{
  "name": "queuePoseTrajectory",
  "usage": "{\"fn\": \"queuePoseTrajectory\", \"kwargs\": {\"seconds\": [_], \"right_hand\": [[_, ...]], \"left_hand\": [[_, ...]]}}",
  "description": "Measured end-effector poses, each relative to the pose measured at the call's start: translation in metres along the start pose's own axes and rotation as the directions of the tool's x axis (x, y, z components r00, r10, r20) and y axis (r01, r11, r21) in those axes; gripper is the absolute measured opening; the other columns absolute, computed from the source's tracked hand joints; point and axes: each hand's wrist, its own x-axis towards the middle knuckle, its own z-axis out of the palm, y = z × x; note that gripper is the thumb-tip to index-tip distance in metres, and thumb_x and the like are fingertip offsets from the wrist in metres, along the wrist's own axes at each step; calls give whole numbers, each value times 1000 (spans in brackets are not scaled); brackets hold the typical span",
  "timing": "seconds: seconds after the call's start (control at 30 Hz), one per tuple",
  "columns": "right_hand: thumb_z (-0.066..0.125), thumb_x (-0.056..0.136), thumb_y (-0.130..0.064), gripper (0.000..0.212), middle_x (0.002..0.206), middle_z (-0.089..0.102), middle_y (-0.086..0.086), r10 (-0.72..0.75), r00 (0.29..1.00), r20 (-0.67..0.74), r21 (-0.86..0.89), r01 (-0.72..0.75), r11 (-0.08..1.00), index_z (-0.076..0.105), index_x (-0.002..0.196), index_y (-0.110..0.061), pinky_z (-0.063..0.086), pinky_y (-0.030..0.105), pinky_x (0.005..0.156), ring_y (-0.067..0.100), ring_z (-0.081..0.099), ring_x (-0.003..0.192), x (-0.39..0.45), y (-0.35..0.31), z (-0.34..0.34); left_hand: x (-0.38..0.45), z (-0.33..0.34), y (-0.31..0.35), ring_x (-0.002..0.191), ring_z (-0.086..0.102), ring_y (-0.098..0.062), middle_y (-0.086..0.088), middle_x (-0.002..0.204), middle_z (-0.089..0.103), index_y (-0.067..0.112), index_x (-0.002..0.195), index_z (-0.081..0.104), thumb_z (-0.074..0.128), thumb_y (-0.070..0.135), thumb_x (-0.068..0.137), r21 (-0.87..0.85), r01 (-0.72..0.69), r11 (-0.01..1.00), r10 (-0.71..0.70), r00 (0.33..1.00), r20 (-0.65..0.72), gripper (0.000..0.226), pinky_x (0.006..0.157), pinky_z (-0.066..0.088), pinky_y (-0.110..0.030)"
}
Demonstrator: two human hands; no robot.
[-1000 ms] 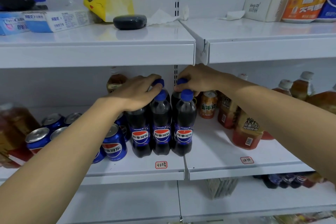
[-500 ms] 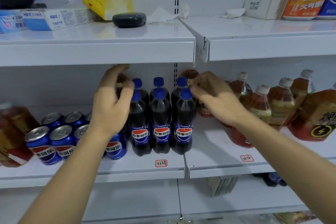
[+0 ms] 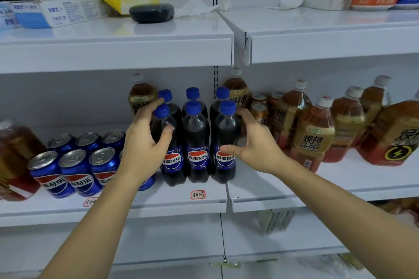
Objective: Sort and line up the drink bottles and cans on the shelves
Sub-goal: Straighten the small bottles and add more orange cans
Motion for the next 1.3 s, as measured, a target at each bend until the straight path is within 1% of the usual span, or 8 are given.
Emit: {"fn": "queuePoseTrajectory", "kwargs": {"seconds": [0.43, 0.57, 0.63, 0.73, 0.9, 1.07, 1.2, 1.3], "right_hand": [[90, 78, -23, 87, 128, 65, -5, 21, 1000, -4, -35, -21, 999, 37, 147, -24, 39, -3, 66, -1, 55, 90, 0, -1, 1], [73, 93, -39, 63, 120, 66, -5, -12, 1000, 27, 28, 11, 1000, 39, 144, -23, 48, 14, 78, 7, 63, 97, -6, -7, -7], [51, 105, -39, 36, 103, 69, 2, -26, 990, -136, 48, 33, 998, 48, 134, -19, 50, 24, 74, 14, 65, 88, -4, -4, -12], [48, 103, -28, 26, 114, 62, 10, 84, 946, -313, -127, -129, 983, 53, 126, -15, 46, 35, 79, 30, 62, 100, 31, 13, -24], [53, 96, -19, 37, 135, 53, 21, 336, 924, -180, -479, -381, 791, 50, 132, -8, 48, 42, 85, 43, 58, 120, 101, 48, -38], [61, 92, -17, 34, 124, 66, 13, 314, 946, -82, -628, -294, 721, 60, 125, -10, 52, 35, 80, 32, 67, 110, 124, 85, -24], [59, 90, -16, 33, 119, 67, 16, 242, 966, -91, -682, -237, 692, 59, 122, -6, 50, 35, 70, 34, 69, 104, 119, 91, -19], [62, 89, -19, 25, 112, 66, 15, 226, 971, -78, -669, -219, 710, 59, 113, -11, 46, 34, 68, 38, 68, 102, 86, 53, -36]], "left_hand": [[0, -2, 0, 127, 51, -6, 4, 142, 56, 28, 150, 43, 65, 16, 97, 42, -4, 999, 3, 1000, 25, 59, 105, 39, -28], [2, -8, 4, 118, 57, -14, 5, 138, 56, 30, 147, 44, 63, 18, 98, 63, -23, 998, 20, 998, 51, 54, 99, 46, -34], [6, -13, 6, 96, 64, -25, 6, 131, 56, 30, 144, 48, 61, 18, 99, 84, -38, 996, 34, 998, 48, 48, 85, 54, -32], [10, -19, 11, 72, 54, -9, 6, 130, 53, 28, 142, 51, 59, 17, 100, 110, -61, 992, 55, 997, 57, 44, 69, 48, -11], [11, -21, 23, 76, 66, -35, -7, 120, 62, 31, 145, 48, 60, 24, 99, 243, -44, 969, 12, 991, 132, 49, 73, 55, -42], [12, -25, 29, 87, 70, -32, -1, 154, 43, 27, 152, 43, 59, 31, 100, 337, -82, 938, 18, 982, 189, 55, 77, 49, -32], [11, -28, 29, 82, 69, -24, 0, 158, 39, 26, 154, 41, 59, 33, 100, 329, -89, 940, 17, 977, 214, 57, 84, 45, -30], [10, -31, 26, 101, 66, -23, 2, 159, 37, 26, 155, 40, 58, 34, 100, 307, -123, 944, 51, 971, 234, 58, 95, 44, -30]]}}
